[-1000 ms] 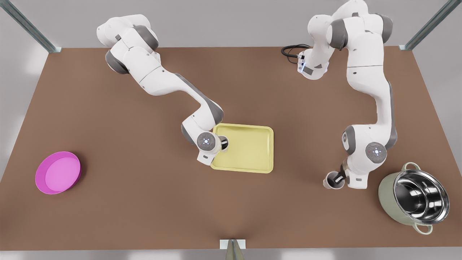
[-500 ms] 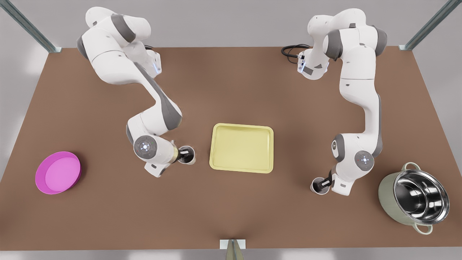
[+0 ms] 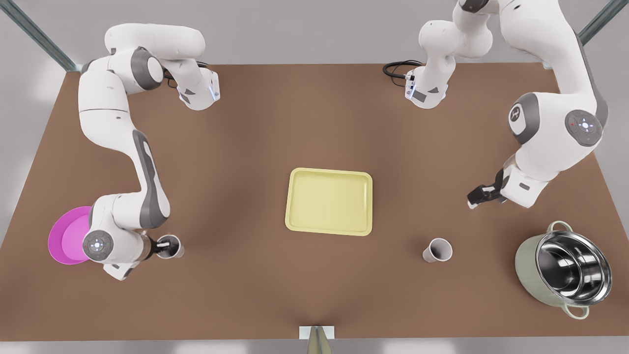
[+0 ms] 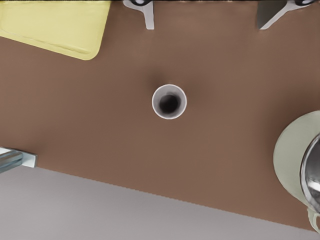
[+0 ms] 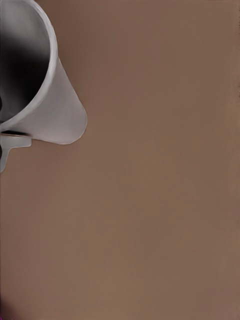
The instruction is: Use the left arm to pick up the white IKEA cup from the tray and place it on the middle-left position; use the right arm to pick up the white IKEA cup from the tray and place it on the middle-right position
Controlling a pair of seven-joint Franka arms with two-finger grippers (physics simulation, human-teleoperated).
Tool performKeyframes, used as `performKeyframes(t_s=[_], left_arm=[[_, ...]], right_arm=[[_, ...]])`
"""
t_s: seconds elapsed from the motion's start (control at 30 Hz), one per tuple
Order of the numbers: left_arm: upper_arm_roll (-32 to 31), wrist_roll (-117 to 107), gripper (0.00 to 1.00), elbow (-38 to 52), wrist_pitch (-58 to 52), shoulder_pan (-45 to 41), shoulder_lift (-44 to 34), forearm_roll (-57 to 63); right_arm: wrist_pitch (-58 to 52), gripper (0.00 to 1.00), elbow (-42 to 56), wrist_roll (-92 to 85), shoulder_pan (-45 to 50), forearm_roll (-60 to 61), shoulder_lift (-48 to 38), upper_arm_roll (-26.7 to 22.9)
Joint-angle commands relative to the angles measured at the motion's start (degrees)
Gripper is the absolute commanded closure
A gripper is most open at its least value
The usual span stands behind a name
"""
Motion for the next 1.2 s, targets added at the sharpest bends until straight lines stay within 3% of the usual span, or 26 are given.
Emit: performKeyframes(t_s=[0.0,0.43,0.53,0.6,0.8,0.93,1.03,1.07,1.17], left_arm=[[-0.2,10.9,0.0,0.3,-5.0,-0.9,0.1,0.2],[-0.7,7.1,0.0,3.2,-4.2,-4.0,2.2,-0.3],[-0.7,7.1,0.0,3.5,-4.1,-4.1,3.1,-0.2],[-0.7,7.1,0.0,3.5,-4.1,-3.9,3.2,-0.4],[-0.7,7.1,0.0,3.5,-4.1,-3.9,3.2,-0.5],[-0.7,6.9,0.0,3.6,-4.1,-4.1,3.2,-0.6],[-0.7,7.1,0.0,3.6,-4.1,-3.9,3.2,-0.6],[-0.7,7.1,0.0,3.5,-4.1,-3.9,3.2,-0.6],[-0.7,7.1,0.0,3.6,-4.1,-3.9,3.3,-0.6]], right_arm=[[4.0,1.0,0.6,-21.4,-0.1,-1.2,0.9,0.0],[9.3,1.0,0.6,-21.5,-0.3,-1.0,4.3,0.2],[9.2,0.64,0.6,-21.4,-0.3,-1.0,4.3,0.1],[9.2,0.59,0.7,-21.4,-0.3,-0.3,4.2,0.1],[8.3,0.55,0.7,-21.6,-0.1,0.7,3.8,0.1],[-0.3,0.48,0.7,-20.8,0.1,1.2,-2.4,1.6],[-8.0,0.3,0.7,-18.2,0.4,1.1,-12.5,3.8],[-9.7,0.03,0.6,-13.0,0.4,1.2,-15.2,5.1],[-12.5,0.0,-0.1,11.1,0.3,6.1,-20.2,5.8]])
